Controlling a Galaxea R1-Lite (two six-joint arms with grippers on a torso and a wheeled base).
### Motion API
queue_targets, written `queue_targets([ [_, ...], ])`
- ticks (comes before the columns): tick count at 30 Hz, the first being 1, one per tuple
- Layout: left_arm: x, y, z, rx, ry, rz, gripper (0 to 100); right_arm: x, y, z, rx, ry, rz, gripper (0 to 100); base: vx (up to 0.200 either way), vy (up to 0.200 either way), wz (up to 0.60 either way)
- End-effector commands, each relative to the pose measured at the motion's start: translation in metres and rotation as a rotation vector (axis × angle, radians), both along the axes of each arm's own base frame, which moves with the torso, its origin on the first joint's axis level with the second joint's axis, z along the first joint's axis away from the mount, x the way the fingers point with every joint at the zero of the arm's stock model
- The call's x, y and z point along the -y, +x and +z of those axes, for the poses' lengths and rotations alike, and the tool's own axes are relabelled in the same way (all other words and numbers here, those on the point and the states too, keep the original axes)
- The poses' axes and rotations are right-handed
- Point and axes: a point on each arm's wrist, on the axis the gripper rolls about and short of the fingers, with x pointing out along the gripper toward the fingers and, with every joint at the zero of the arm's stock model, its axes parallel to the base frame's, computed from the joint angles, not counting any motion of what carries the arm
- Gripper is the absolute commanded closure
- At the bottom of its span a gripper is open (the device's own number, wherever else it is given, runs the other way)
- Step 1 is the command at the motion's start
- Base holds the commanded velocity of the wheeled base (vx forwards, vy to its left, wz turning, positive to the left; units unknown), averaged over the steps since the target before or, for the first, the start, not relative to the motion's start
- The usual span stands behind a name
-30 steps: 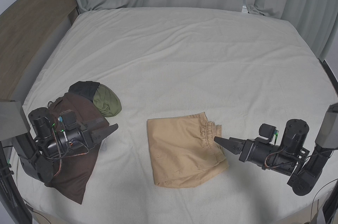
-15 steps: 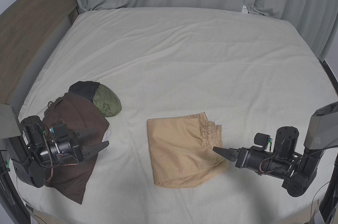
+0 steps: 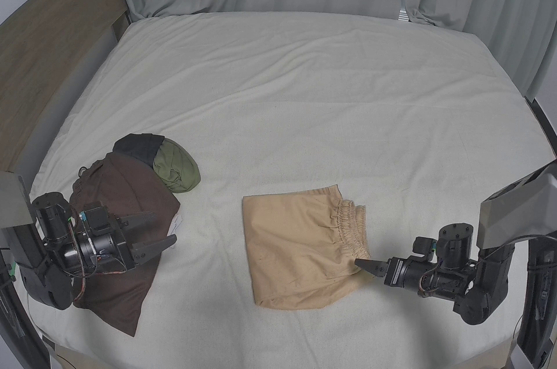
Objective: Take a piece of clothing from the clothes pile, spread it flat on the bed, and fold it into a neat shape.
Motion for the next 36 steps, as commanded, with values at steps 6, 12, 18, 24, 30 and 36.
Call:
queue_targets([
  [6,-0.009,0.0,-0.001,0.0,-0.003,0.012,0,-0.008,0.015,-0.033,-0.079,0.017,-0.032,0,0.0,0.0,0.0],
  [12,-0.011,0.0,0.0,0.006,-0.005,0.015,0,-0.03,0.026,-0.035,-0.065,0.083,-0.056,0,0.0,0.0,0.0],
  [18,-0.011,0.0,0.0,0.006,-0.004,0.015,0,-0.052,0.032,-0.033,-0.066,0.162,-0.053,0,0.0,0.0,0.0],
  [24,-0.015,0.0,0.0,0.008,-0.004,0.027,0,-0.052,0.034,-0.032,-0.07,0.181,-0.064,0,0.0,0.0,0.0],
  [30,-0.015,-0.001,0.0,0.006,-0.005,0.024,0,-0.052,0.033,-0.036,-0.073,0.164,-0.092,100,0.0,0.0,0.0],
  [36,-0.015,-0.001,0.0,0.004,-0.005,0.022,0,-0.052,0.033,-0.036,-0.073,0.164,-0.092,100,0.0,0.0,0.0],
])
